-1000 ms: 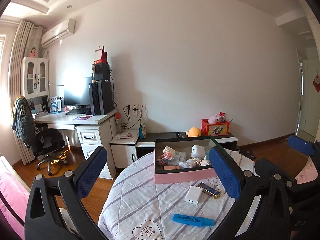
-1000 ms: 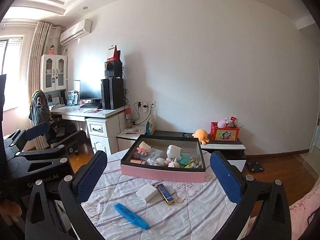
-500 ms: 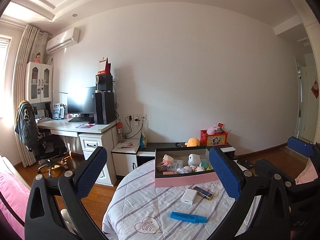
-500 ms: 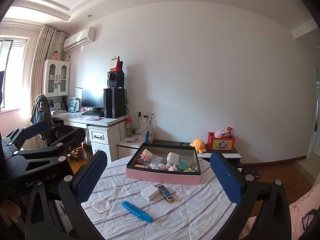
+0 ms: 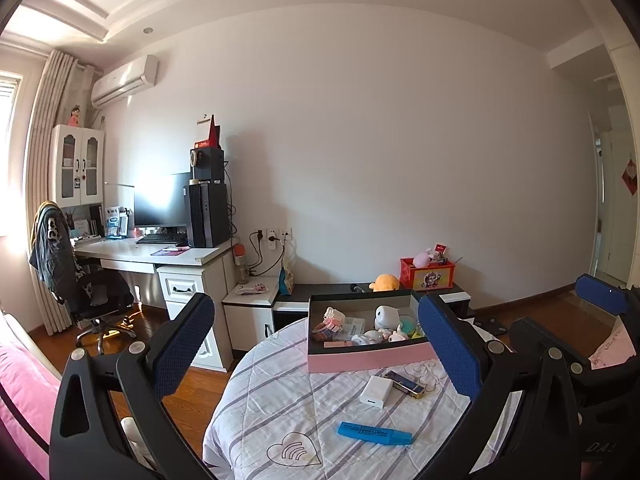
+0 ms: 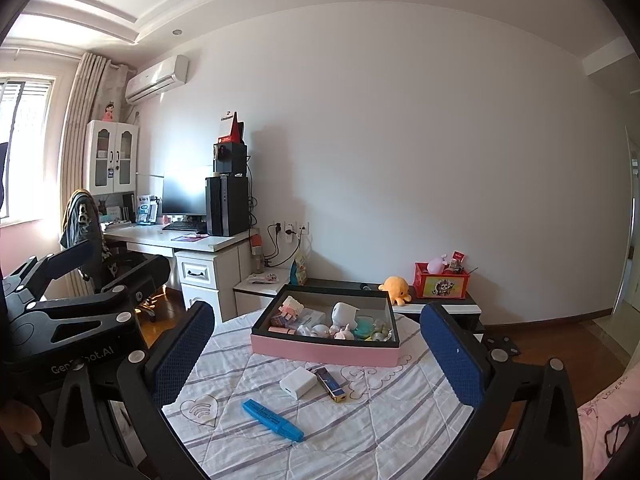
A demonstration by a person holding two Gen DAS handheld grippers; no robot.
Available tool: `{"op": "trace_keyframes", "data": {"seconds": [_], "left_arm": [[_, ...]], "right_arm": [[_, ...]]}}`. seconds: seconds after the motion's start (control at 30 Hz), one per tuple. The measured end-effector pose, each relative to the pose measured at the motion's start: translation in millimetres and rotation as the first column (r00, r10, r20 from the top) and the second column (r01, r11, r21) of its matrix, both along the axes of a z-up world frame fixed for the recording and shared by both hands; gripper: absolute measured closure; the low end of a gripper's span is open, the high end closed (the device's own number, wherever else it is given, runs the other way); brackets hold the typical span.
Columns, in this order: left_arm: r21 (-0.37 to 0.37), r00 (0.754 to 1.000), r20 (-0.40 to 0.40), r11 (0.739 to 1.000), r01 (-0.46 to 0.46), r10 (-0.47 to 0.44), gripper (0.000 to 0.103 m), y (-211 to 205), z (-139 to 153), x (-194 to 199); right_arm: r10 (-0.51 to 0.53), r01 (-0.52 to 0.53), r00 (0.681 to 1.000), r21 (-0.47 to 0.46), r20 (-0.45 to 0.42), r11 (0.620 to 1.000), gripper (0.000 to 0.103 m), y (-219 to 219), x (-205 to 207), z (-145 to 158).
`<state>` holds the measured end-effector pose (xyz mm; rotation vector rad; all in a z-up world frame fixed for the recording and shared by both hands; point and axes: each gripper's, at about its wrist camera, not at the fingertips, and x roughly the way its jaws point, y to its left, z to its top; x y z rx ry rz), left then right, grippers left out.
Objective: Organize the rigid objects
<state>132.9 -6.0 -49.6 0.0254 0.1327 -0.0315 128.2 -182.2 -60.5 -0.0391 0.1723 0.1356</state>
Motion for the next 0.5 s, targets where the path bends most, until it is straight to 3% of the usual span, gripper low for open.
{"op": "trace_keyframes", "data": {"seconds": [0.5], "left_arm": [[0.003,0.998,-0.058,1.000,0.016,-0.015,0.000,-7.4,-14.6,25.7]], "right_arm": [[-0.033,0.034,0.999,0.021,-0.036,0.999,0.000,-16.1,20.7,-5.8]]}}
